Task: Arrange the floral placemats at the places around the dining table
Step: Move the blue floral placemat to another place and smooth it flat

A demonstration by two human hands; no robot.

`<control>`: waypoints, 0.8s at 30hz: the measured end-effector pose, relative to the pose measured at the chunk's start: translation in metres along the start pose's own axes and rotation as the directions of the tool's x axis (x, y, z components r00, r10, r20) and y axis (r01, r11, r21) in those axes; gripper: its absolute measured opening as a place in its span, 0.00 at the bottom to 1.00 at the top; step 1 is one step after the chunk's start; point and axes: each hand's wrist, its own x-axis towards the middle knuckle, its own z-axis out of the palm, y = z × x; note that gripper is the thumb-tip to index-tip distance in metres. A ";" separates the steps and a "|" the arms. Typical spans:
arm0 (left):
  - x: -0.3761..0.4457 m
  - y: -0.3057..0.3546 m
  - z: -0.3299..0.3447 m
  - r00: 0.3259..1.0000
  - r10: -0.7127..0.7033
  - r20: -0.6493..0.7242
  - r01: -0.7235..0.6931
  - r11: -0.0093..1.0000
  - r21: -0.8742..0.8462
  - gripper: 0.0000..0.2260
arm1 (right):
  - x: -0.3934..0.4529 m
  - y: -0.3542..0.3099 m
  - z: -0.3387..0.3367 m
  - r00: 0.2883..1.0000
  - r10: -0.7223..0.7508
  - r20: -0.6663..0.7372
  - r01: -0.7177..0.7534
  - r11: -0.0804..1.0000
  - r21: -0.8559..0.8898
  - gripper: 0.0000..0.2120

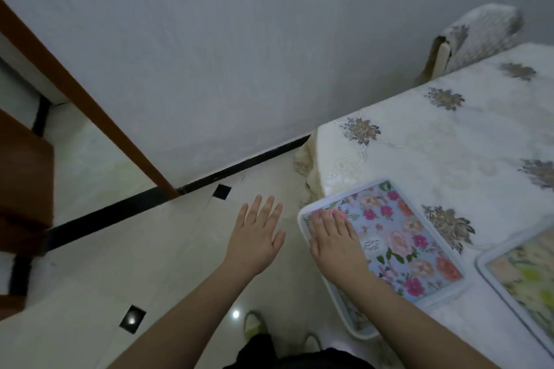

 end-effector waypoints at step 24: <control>0.162 0.029 0.036 0.615 0.765 0.190 -0.780 0.625 0.011 0.26 | 0.016 0.020 0.042 0.729 0.682 0.062 -0.684 0.727 0.054 0.31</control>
